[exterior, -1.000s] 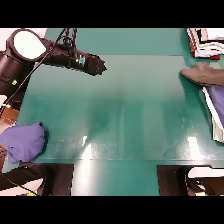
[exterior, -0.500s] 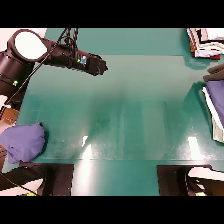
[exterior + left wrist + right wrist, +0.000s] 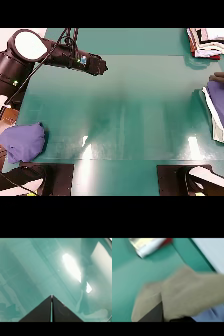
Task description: Fold the shirts.
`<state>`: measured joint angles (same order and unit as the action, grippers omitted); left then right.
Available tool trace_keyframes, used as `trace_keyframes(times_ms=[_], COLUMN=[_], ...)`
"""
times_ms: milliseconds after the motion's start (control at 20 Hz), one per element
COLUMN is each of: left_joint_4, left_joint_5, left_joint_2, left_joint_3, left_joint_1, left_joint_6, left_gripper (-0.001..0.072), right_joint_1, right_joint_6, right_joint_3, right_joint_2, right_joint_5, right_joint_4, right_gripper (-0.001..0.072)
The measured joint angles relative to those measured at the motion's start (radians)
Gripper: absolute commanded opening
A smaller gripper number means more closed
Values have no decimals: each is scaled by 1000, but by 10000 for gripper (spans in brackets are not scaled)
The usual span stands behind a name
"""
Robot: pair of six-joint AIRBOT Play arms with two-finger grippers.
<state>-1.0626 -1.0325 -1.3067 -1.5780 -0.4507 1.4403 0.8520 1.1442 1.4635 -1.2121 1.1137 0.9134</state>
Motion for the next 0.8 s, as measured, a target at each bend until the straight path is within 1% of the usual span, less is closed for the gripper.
trace_keyframes(times_ms=[50,100,200,300,350,500,600,700,800], left_joint_4=[0,0,0,0,0,0,0,0,0], left_joint_5=[0,0,0,-1,-1,-1,-1,-1,-1], left_joint_2=[0,0,0,0,0,0,0,0,0], left_joint_3=[0,0,0,0,0,0,0,0,0], left_joint_1=[0,0,0,0,0,0,0,0,0], left_joint_6=[0,0,-2,-3,-5,-6,-7,-8,-8], left_gripper=[25,25,25,25,25,25,25,25,26], right_joint_1=[23,46,100,162,197,274,287,250,160], right_joint_6=[0,0,0,3,6,14,16,17,18], right_joint_3=[-53,-100,-190,-267,-299,-356,-364,-352,-330], right_joint_2=[30,56,107,145,159,180,185,189,190], right_joint_5=[2,8,16,28,32,51,54,38,19], right_joint_4=[33,67,135,189,210,240,235,186,118], right_gripper=[17,35,292,471,530,530,530,529,529])
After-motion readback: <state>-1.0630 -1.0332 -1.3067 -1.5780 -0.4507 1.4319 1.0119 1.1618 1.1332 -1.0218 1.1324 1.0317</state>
